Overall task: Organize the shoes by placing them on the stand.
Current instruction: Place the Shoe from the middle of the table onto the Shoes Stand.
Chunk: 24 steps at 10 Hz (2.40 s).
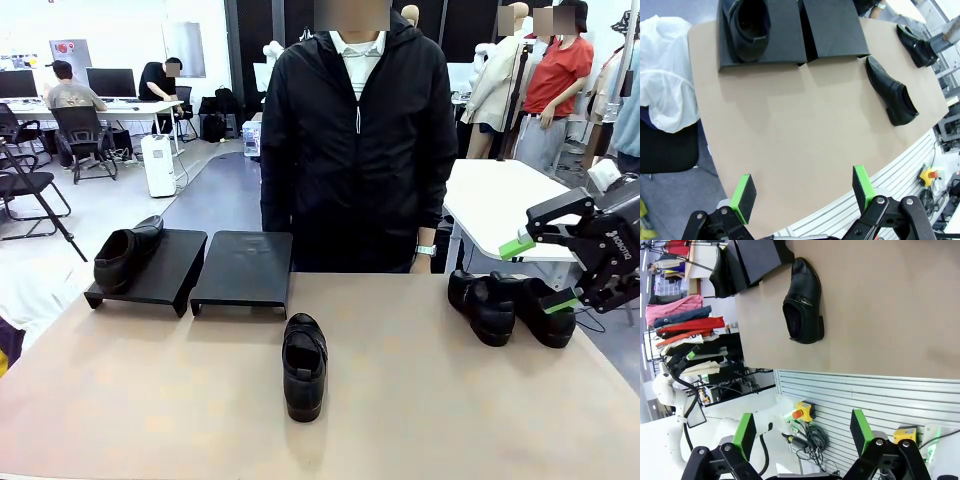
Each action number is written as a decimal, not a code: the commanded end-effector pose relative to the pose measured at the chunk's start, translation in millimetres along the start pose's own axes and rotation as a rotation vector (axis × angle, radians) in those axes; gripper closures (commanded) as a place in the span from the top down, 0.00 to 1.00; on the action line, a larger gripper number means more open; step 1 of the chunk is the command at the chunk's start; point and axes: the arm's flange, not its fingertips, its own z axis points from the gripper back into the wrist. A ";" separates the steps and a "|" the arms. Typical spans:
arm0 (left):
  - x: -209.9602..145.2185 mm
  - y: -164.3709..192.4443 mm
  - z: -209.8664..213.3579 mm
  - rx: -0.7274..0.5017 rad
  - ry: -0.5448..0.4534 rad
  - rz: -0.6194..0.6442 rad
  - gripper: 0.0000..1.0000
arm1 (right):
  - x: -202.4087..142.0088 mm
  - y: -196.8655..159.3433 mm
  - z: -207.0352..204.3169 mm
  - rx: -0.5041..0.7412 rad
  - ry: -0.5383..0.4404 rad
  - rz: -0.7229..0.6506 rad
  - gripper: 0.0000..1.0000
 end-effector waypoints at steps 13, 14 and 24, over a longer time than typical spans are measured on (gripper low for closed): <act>40.6 -392.5 -258.7 0.469 0.342 -0.069 1.00 | 2.2 1.5 4.4 0.027 0.004 0.026 1.00; 46.4 -386.5 -256.1 0.373 0.420 -0.075 1.00 | 2.2 1.5 4.4 0.027 0.004 0.026 1.00; 18.1 -390.9 -393.4 0.444 0.447 0.274 1.00 | 2.2 1.5 4.4 0.027 0.004 0.026 1.00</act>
